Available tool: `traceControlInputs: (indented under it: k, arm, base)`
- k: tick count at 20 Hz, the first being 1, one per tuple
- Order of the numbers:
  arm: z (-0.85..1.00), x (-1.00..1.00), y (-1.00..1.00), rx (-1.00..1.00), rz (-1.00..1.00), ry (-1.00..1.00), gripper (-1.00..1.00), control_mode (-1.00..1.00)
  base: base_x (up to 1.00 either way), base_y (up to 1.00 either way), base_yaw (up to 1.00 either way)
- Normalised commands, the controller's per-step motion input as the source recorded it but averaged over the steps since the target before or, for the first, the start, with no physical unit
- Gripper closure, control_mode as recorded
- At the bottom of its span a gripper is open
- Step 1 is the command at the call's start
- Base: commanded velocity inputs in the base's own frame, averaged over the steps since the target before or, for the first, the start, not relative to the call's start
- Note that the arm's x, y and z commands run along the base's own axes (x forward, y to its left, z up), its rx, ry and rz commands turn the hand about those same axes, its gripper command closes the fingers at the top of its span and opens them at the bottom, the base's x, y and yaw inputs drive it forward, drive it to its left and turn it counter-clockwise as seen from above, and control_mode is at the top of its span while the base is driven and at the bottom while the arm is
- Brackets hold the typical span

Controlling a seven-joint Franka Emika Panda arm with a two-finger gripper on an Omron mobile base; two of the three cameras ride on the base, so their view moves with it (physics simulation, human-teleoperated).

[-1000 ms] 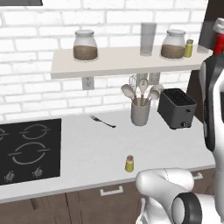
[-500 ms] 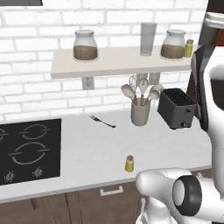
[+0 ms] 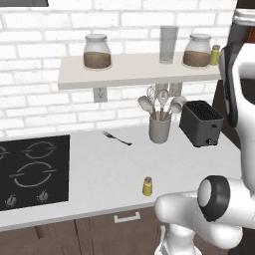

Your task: Put the shaker and condiment bottle from the counter next to their counterparts in the cabinet.

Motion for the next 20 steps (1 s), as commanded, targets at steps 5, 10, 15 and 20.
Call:
traceControlInputs:
  k: [5, 10, 15, 20]
  arm:
    - [0.0, 0.34, 0.01, 0.0, 0.03, 0.0, 1.0, -1.0]
    - [0.0, 0.1, -0.13, 0.0, 0.0, 0.01, 1.0, -1.0]
    - [0.0, 0.23, -0.3, 0.0, 0.0, 0.01, 1.0, -1.0]
    - [0.0, 0.34, -0.1, 0.0, 0.0, 0.0, 1.0, -1.0]
  base:
    - [0.0, 0.0, 0.0]
    - [0.0, 0.0, 0.0]
    - [0.0, 0.0, 0.0]
    - [0.0, 0.0, 0.0]
